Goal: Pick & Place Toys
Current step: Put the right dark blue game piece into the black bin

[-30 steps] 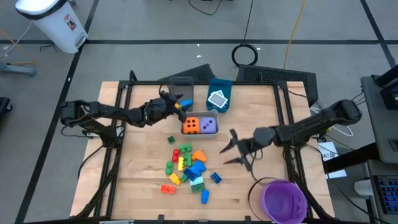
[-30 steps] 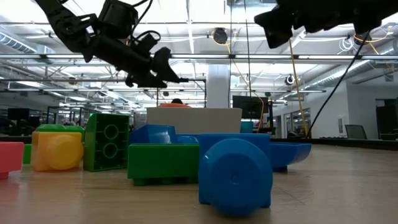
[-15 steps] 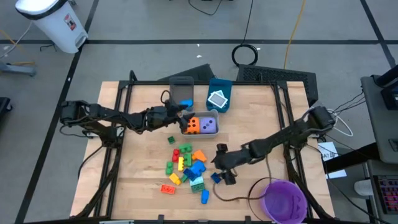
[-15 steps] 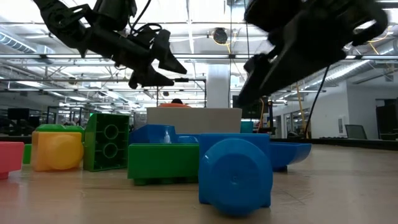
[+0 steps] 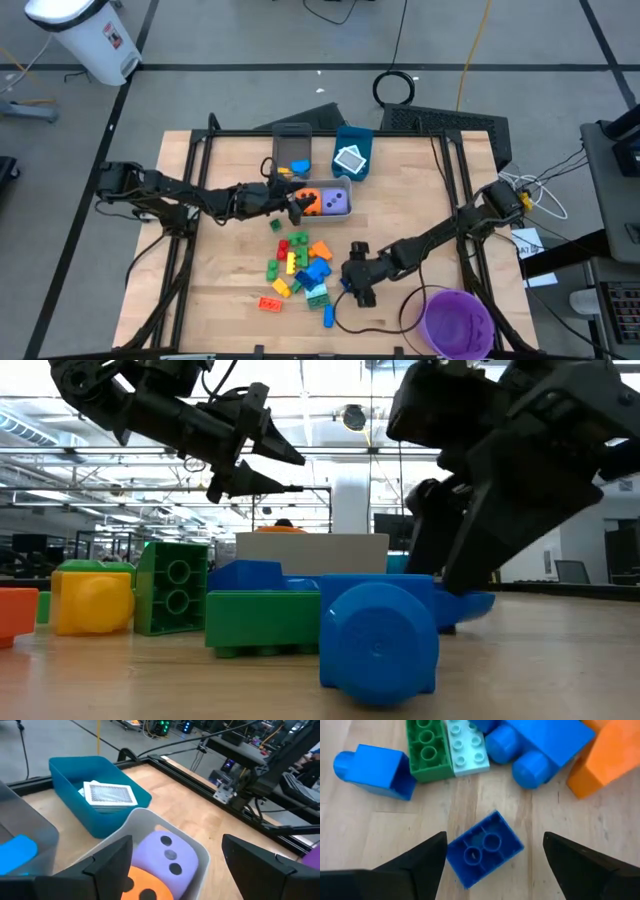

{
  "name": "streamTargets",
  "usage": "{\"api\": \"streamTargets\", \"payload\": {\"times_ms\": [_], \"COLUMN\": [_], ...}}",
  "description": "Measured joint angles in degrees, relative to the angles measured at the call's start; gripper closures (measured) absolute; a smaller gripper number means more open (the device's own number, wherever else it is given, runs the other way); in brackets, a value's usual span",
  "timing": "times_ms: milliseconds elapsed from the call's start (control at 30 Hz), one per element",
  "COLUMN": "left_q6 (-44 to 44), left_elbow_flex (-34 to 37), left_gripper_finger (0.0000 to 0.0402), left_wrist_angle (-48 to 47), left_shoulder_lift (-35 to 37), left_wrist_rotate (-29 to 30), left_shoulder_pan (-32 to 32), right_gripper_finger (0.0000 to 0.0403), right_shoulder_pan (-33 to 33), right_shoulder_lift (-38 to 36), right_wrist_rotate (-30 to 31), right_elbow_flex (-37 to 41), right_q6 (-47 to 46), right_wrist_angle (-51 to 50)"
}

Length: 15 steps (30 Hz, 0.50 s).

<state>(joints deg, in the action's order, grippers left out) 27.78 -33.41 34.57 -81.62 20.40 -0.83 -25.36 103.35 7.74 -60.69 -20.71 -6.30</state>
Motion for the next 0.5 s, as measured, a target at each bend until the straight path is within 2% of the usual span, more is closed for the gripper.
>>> {"api": "streamTargets", "payload": {"times_ms": [333, 500], "left_q6": [2.2, 5.3], "left_elbow_flex": [0.0, 0.0], "left_gripper_finger": [0.0094, 0.0085], "left_wrist_angle": [-0.1, -0.1], "left_shoulder_lift": [0.0, 0.0], "left_wrist_rotate": [0.0, 0.0], "left_shoulder_pan": [2.0, 3.1], "right_gripper_finger": [0.0124, 0.0131], "right_shoulder_pan": [0.0, -0.2], "right_shoulder_lift": [0.0, 0.0], "right_wrist_rotate": [0.1, 4.7], "right_elbow_flex": [1.5, 1.5], "right_q6": [-8.8, -9.2], "right_wrist_angle": [-0.1, -0.8]}}
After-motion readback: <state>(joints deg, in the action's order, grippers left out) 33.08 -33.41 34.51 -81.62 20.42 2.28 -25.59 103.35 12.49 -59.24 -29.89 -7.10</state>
